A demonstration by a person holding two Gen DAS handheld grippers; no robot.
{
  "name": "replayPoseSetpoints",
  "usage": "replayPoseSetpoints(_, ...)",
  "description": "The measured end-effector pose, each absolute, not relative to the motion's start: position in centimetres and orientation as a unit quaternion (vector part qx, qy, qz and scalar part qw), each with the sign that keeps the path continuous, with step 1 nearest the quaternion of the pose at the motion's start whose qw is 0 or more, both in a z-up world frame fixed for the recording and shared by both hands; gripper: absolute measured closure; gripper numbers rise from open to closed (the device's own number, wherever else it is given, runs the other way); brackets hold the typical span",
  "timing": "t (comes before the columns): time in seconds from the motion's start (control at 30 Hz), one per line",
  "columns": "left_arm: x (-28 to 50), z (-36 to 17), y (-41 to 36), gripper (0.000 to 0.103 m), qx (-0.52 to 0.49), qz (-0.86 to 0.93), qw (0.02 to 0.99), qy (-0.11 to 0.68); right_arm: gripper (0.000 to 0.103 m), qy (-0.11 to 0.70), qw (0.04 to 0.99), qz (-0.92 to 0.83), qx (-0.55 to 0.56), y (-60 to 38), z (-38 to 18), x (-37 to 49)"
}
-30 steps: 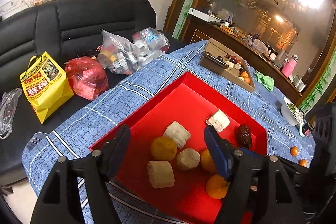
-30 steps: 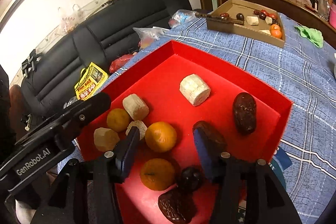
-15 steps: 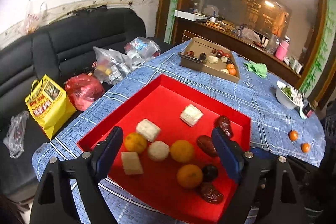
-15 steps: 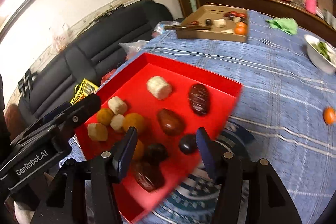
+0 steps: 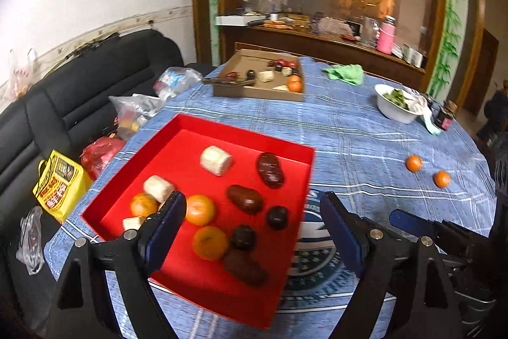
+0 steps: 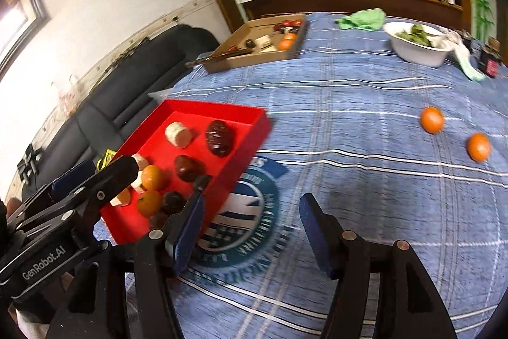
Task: Organize fruits
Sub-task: 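Move both open tools away from the tray toward the two loose mandarins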
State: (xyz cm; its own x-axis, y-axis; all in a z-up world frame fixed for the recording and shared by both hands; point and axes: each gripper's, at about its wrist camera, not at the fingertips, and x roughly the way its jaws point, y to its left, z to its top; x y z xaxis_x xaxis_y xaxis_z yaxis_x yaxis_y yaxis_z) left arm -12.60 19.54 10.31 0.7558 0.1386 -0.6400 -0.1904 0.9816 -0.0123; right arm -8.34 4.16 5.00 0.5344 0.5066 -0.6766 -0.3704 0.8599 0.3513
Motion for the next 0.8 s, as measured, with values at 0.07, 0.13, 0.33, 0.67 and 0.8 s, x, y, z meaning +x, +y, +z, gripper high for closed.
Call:
replayPoseSetpoints(0.07,-12.6,10.4,18.4,0.018,-0.028,0.083,0.937,0.339,0.036,0.409,0.875,0.244,0.086,3.2,4.9,-8.6)
replayPoseSetpoints(0.13,-12.5,10.6,17.5,0.018,-0.021,0.078,0.937,0.34,0.036,0.407,0.878,0.235,0.091,2.0,4.9,-8.8)
replayPoseSetpoints(0.33,-12.4,10.5,15.0,0.018,-0.001,0.065,0.935,0.347,0.034,0.407,0.881,0.214,0.113,-1.1,4.3,-8.8)
replayPoseSetpoints(0.67,-11.8,10.1,12.2,0.018,0.017,0.044,0.93,0.363,0.033,0.406,0.885,0.189,0.126,-4.0,4.0,-8.8)
replayPoseSetpoints(0.8,-11.6,9.9,11.5,0.018,0.027,0.042,0.929,0.366,0.032,0.404,0.887,0.185,0.129,-4.6,4.0,-8.8)
